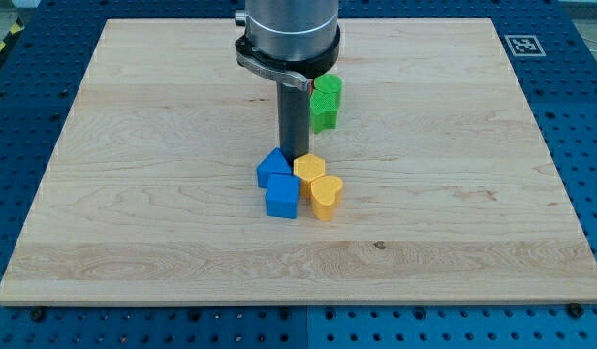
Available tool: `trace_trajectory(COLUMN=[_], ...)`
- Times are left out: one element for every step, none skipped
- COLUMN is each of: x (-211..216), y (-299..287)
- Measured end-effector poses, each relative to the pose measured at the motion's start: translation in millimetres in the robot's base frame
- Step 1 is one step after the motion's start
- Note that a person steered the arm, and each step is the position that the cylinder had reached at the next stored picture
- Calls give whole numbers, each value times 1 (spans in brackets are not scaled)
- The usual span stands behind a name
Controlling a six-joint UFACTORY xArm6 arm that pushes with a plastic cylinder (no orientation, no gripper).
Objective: Move the blue blocks into the yellow blocks
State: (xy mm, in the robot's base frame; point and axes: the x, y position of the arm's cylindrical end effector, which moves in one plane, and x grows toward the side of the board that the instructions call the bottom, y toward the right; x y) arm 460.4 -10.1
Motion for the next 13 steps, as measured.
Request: trace_trajectory(x=[-11,-26,-26,-24,-16,-2,5,12,19,19,22,31,45], y=[0,-24,-69,-82,-66,-48,-40,-33,-26,-49,-92,-92,-74])
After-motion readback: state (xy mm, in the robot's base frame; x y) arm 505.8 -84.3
